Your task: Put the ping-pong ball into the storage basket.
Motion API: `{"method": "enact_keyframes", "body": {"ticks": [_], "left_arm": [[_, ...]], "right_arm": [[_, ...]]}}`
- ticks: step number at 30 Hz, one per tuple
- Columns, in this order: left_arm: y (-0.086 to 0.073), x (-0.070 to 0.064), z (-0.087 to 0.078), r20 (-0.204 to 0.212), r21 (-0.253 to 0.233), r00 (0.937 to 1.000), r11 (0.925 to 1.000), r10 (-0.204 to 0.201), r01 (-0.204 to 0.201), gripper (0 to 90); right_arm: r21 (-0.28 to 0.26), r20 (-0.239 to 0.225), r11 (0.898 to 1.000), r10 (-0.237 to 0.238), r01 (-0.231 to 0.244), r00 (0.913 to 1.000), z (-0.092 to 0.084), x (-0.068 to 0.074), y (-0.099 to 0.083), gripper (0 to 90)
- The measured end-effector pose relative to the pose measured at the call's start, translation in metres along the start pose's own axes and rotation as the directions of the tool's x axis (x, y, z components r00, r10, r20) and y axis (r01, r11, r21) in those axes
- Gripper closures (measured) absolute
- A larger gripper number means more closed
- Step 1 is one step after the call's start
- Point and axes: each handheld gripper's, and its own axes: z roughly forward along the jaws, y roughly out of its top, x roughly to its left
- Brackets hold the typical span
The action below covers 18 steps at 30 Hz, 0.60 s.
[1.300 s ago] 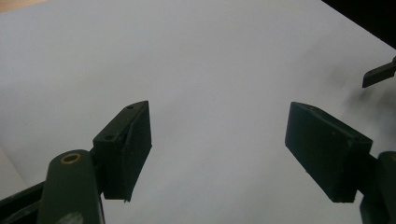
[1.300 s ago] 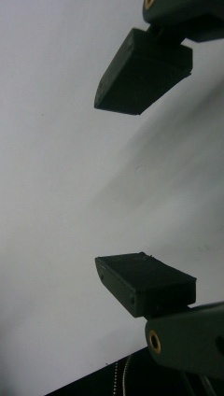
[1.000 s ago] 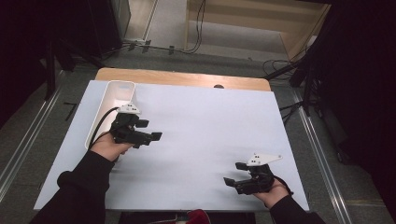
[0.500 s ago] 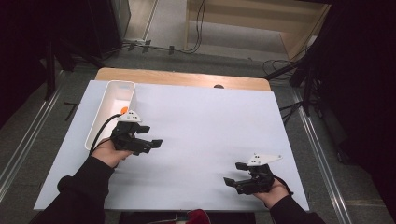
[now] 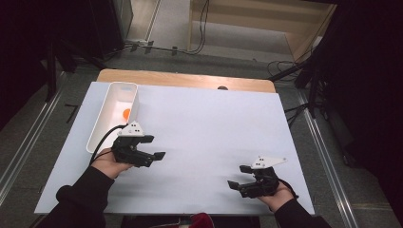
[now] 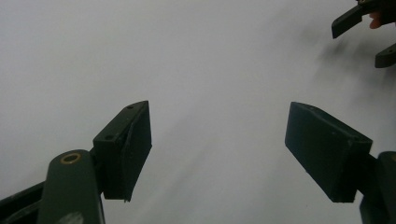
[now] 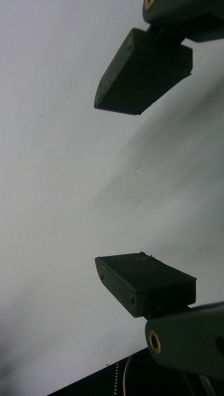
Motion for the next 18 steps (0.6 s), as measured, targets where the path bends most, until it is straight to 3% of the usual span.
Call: {"method": "enact_keyframes", "body": {"ticks": [6,18], "left_arm": [[-0.006,-0.005,-0.002,0.026,0.004,0.9994,0.9997,0.024,-0.025,23.4],[-0.019,-0.009,0.000,0.043,0.026,0.9990,0.9996,0.008,-0.009,23.4]], "right_arm": [[0.002,-0.001,1.000,0.000,0.000,1.0000,0.000,0.000,0.000,19.5],[0.002,0.000,1.000,-0.002,0.002,1.0000,0.000,0.000,0.000,19.5]]}}
